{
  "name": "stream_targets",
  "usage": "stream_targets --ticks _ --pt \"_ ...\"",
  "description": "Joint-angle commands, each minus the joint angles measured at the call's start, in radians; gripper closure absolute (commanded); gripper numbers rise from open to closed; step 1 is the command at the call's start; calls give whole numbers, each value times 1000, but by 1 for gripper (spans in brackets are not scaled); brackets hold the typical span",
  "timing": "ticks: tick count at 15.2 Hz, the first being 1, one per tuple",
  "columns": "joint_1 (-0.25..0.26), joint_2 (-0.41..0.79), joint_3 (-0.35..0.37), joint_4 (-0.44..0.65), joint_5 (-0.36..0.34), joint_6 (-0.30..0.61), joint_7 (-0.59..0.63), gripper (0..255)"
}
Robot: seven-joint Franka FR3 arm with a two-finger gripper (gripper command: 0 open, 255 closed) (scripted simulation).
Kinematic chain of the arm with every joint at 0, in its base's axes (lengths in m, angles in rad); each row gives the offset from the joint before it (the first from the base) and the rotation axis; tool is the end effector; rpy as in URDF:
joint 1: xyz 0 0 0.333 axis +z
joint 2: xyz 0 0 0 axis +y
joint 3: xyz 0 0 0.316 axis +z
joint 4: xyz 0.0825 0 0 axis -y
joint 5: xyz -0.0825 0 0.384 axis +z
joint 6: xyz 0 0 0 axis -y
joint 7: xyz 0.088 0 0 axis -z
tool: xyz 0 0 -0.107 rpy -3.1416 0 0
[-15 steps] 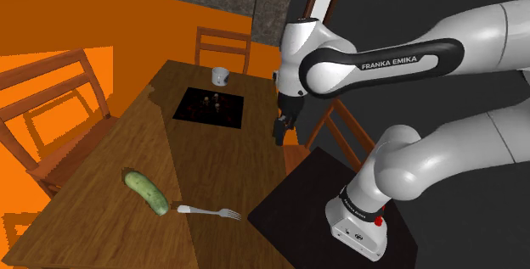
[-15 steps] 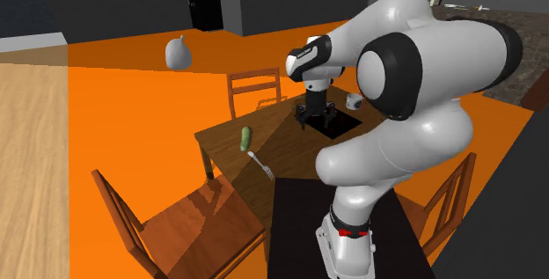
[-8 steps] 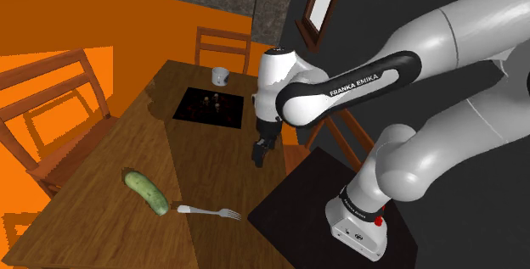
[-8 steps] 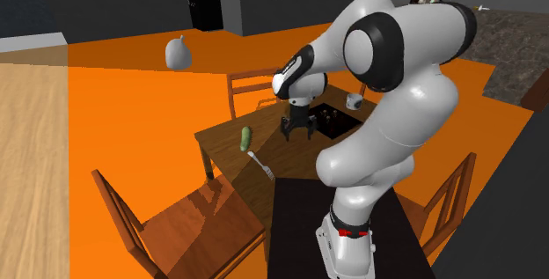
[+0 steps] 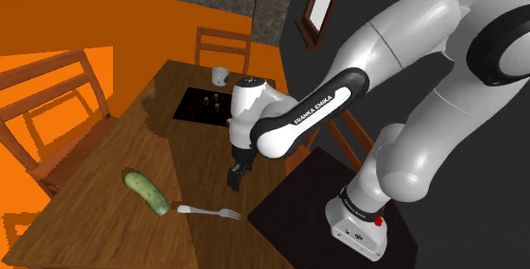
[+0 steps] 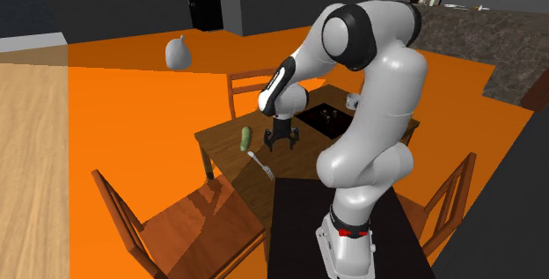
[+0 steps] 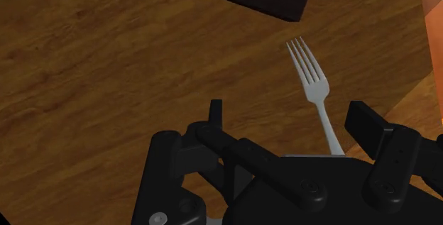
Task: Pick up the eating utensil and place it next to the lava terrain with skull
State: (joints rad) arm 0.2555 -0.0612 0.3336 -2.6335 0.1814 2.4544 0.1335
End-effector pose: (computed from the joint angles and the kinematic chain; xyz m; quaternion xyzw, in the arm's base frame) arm 0.3453 0.2286 0.2565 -0.9856 -0.1523 0.0710 0.0193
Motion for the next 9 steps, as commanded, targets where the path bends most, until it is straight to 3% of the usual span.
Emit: stream_targets --ticks 1,7,9 --pt "13 85 17 21 -12 71 23 0" --pt "75 334 23 138 -103 217 117 0" --pt "84 363 14 139 -115 244 126 0"
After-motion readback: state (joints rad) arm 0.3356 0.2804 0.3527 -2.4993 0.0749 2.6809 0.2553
